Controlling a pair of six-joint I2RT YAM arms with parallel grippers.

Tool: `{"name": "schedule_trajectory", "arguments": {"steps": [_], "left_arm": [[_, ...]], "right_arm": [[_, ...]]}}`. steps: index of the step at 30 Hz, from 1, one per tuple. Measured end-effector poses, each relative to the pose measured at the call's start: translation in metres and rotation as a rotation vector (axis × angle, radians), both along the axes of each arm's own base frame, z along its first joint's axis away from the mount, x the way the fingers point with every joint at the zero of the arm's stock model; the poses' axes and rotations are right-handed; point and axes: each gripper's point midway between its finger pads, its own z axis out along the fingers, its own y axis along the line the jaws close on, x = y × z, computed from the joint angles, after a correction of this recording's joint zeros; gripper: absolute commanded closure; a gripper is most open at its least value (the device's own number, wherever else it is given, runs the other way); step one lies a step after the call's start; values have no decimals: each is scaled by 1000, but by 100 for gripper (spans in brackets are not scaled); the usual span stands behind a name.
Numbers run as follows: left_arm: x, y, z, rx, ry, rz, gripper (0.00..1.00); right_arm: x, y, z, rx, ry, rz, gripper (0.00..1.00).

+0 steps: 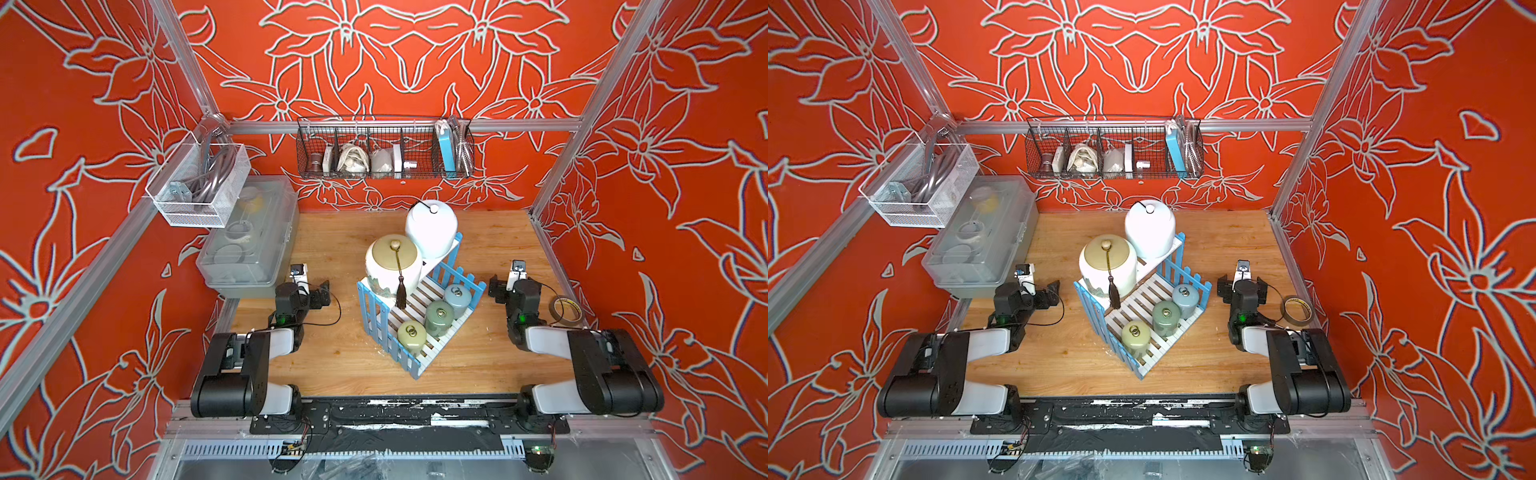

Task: Remove the tea canisters from the shelf
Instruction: Move the shelf to the center of the board.

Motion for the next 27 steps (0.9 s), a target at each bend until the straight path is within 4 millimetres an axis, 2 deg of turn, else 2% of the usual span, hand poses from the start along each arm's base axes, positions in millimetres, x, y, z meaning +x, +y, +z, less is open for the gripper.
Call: {"name": "schedule_trajectory", "arguments": {"steps": [24,26,27], "left_arm": [[-3,1,-2,1,28,7,1],[-3,1,5,4,51,7,1],[-1,1,16,8,48,3,1]], "right_arm": [[0,0,0,0,0,-1,0],[-2,-1,-2,-1,13,-3,1],[-3,-1,-2,-1,18,-3,1]]}}
